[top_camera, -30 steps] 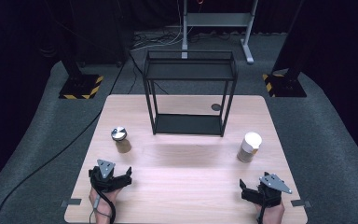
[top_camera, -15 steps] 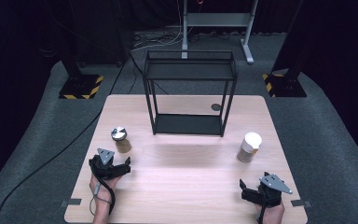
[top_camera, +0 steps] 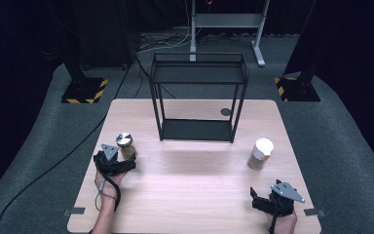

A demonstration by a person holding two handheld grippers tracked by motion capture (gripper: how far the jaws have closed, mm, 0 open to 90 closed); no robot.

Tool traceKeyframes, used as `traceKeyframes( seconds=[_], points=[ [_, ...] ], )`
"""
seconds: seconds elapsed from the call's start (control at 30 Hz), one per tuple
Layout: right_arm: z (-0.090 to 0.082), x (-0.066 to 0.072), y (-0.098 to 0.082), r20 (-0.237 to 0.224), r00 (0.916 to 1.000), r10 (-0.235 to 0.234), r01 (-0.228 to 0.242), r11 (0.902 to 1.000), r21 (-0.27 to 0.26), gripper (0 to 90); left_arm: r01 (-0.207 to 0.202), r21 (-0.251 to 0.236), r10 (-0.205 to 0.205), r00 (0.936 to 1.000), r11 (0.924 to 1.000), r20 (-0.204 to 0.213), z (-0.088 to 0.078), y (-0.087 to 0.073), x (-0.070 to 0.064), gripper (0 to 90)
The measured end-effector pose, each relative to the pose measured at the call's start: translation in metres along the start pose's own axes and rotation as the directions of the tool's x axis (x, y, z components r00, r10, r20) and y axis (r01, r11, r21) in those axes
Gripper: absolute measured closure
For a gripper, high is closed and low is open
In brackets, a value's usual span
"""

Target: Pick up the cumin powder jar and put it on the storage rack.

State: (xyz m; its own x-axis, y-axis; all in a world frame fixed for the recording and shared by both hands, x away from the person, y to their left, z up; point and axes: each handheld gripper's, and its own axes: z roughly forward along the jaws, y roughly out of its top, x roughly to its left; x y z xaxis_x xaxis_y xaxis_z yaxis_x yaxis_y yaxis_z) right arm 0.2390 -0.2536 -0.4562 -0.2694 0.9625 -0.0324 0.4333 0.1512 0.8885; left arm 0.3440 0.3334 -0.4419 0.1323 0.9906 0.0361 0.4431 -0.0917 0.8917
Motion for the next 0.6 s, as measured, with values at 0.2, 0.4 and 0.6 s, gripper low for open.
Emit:
traceKeyframes(
  seconds=[0.2, 0.4, 0.6],
  points=[
    [0.000, 0.000, 0.000, 0.001, 1.0000, 0.001, -0.001, 1.0000, 0.002, 0.0, 0.008, 0.004, -0.008, 0.9995, 1.0000, 0.030, 0.012, 0.005, 0.003, 0.0],
    [0.000, 0.000, 0.000, 0.002, 1.0000, -0.004, 0.004, 1.0000, -0.002, 0.0, 0.007, -0.012, -0.007, 0.9989, 0.9999, 0.047, 0.020, 0.011, 0.004, 0.0],
    [-0.001, 0.001, -0.002, 0.001, 1.0000, -0.009, 0.009, 0.9999, -0.013, 0.0, 0.003, -0.006, -0.003, 0.9978, 1.0000, 0.067, 0.032, 0.014, 0.006, 14.1]
  ],
)
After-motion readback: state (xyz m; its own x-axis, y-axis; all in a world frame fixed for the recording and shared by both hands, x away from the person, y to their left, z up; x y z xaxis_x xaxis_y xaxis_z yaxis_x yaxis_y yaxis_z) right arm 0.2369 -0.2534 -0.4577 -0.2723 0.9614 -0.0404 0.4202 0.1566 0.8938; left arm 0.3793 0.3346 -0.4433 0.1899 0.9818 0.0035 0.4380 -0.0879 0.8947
